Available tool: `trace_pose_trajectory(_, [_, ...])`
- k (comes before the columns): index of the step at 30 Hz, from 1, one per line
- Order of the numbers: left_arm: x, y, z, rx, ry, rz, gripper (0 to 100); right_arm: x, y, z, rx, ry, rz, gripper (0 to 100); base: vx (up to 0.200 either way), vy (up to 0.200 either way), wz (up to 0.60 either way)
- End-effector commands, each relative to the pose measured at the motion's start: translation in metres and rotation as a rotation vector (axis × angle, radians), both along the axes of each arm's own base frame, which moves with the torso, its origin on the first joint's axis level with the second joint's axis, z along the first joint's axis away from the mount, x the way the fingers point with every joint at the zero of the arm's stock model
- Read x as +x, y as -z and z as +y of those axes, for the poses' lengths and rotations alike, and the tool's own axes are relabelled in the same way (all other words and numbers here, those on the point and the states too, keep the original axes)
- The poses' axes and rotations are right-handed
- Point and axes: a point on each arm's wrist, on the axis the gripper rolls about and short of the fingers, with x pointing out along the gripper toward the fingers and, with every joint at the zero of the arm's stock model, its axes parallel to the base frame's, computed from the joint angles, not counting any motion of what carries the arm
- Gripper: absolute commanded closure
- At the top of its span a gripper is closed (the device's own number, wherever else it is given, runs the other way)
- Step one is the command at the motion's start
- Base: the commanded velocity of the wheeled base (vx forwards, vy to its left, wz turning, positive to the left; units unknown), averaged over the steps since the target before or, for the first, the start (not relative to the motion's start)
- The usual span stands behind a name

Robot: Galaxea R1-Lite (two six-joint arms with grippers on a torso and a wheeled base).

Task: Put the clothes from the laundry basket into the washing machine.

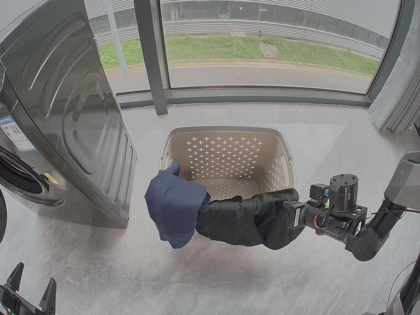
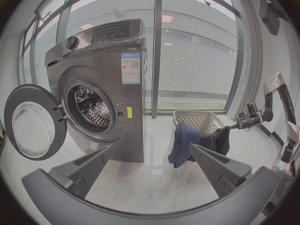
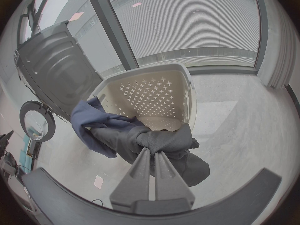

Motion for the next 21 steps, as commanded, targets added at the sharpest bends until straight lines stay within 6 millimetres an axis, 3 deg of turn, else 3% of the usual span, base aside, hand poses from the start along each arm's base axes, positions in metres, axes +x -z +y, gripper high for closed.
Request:
trace_pose_trajectory(1, [0.0, 0.003, 0.0, 0.0, -0.001, 0.002, 0, -0.042, -0.056, -0.004, 0.072, -0.052, -0.139, 100, 0.0, 0.0, 0.0])
trace_pose_trajectory(6, [0.0, 0.003, 0.0, 0.0, 0.001, 0.002, 0, -0.055, -0.083, -0.008, 0.105, -0.059, -0.209, 100, 0.0, 0.0, 0.0])
trace_pose_trajectory(7, [0.0, 0.003, 0.0, 0.0, 0.001, 0.002, 0, -0.062, -0.097, -0.01, 0.128, -0.066, -0.251, 100, 0.0, 0.0, 0.0])
trace_pose_trajectory(21, [0.0, 0.003, 0.0, 0.004, 0.001, 0.002, 0, -0.088, -0.153, -0.019, 0.205, -0.095, -0.469, 100, 0.0, 0.0, 0.0])
